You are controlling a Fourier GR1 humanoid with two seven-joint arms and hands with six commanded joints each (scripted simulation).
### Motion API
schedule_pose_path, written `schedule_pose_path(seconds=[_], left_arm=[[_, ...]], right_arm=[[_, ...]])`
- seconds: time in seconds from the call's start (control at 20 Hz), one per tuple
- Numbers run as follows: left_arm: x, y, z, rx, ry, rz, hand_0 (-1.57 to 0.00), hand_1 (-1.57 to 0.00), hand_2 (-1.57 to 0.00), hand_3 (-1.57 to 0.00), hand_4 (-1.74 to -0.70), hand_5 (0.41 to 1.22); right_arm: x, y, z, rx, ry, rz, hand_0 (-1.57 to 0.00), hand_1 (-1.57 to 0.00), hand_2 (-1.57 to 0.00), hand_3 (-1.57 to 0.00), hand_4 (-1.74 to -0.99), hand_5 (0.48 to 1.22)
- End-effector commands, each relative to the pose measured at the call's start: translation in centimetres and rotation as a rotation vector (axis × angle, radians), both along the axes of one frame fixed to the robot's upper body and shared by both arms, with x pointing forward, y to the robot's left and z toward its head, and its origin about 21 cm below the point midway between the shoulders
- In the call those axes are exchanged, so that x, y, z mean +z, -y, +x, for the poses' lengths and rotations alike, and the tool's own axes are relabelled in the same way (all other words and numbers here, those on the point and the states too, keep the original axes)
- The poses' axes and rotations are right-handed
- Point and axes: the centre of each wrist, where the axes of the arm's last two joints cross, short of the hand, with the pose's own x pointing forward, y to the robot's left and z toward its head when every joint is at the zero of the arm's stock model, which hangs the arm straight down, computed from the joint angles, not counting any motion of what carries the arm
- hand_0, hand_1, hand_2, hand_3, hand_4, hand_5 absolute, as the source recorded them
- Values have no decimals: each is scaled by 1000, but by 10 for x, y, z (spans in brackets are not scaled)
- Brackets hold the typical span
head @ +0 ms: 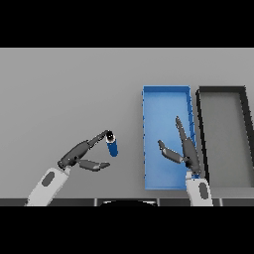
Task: Pick up the blue pipe and place it into the blue bin.
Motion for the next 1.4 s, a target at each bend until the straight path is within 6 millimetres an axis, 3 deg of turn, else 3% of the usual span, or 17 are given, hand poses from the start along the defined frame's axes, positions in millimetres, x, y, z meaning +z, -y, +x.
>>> schedule_pose_path(seconds=[0.0,0.35,0.55,0.65,0.7,0.75,0.85,0.95,1.1,1.2,1.35], left_arm=[[-5,7,3,0,-8,13,1,1,1,1,-1195,467],[-20,41,18,-45,-6,18,1,1,1,1,-1131,462],[-24,57,28,-61,-25,-85,1,1,-1,1,-1215,533],[-27,60,30,-46,-28,-114,1,-40,-110,-43,-1267,585],[-27,65,29,-43,-30,-129,-34,-141,-224,-115,-1292,617],[-28,68,29,-37,-35,-129,-100,-265,-357,-215,-1317,651],[-30,74,28,-23,-66,-173,-504,-677,-733,-703,-1416,856],[-32,77,24,-49,-35,-176,-888,-999,-1035,-1009,-1526,988],[-34,77,19,-77,-6,-182,-1221,-1278,-1296,-1225,-1626,1101],[-36,82,16,-75,16,-197,-1347,-1384,-1395,-1317,-1665,1144],[-18,93,16,-59,54,-245,-1456,-1475,-1481,-1406,-1702,1182]], right_arm=[[-1,-3,0,5,-4,-1,1,1,1,1,-1229,621],[1,1,-2,-12,-2,3,1,1,1,1,-1201,605],[0,0,-3,-6,-9,14,1,1,1,1,-1206,606],[1,1,-5,-15,1,-1,1,1,1,1,-1196,603],[3,3,-3,-14,-1,-1,1,1,1,1,-1196,605],[1,4,-5,-11,-6,11,1,1,1,1,-1198,605],[4,3,-3,-12,-11,9,1,1,1,1,-1196,604],[3,2,-1,-13,-12,16,1,1,1,1,-1195,604],[3,5,-3,-11,-9,15,1,1,1,1,-1195,603],[3,4,0,-4,-18,23,1,1,1,1,-1190,600],[1,3,3,-16,-20,11,1,1,1,1,-1189,603]])
